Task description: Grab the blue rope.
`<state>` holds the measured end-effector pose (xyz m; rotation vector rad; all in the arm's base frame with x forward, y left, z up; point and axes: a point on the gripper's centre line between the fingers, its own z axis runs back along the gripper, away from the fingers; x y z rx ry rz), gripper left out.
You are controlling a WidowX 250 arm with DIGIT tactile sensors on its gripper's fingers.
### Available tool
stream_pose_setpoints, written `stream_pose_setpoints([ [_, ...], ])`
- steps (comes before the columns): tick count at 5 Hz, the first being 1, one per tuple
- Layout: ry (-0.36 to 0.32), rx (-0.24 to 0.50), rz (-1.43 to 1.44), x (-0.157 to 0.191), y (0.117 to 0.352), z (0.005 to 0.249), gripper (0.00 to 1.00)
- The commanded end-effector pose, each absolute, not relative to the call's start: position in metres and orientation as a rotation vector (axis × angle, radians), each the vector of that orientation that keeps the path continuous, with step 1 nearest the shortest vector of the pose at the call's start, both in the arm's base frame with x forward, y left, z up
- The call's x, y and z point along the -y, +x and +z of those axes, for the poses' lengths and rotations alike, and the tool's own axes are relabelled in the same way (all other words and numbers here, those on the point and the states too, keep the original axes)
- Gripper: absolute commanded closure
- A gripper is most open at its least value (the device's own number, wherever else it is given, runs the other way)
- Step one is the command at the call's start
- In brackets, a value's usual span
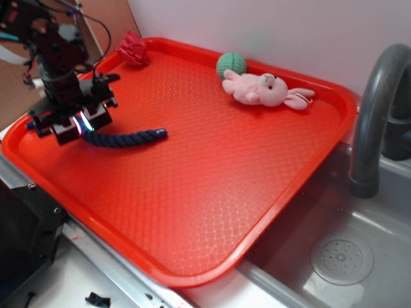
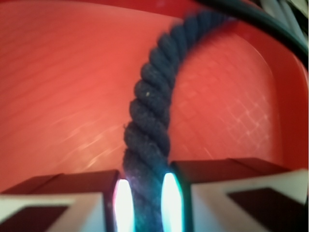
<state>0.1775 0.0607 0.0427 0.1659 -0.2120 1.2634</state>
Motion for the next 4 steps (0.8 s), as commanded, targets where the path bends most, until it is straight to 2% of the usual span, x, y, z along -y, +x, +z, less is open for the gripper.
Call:
stream_pose_setpoints([
  [1, -0.121, 0.139, 0.803, -0.015, 0.179, 0.125, 1.0],
  [2, -0.127, 0.076, 0.557, 0.011, 0.175, 0.16, 1.0],
  [3, -0.109, 0.088, 0.472, 0.027, 0.167, 0.181, 1.0],
  [4, -0.064, 0.145, 0.331, 0.032, 0.159, 0.19, 1.0],
])
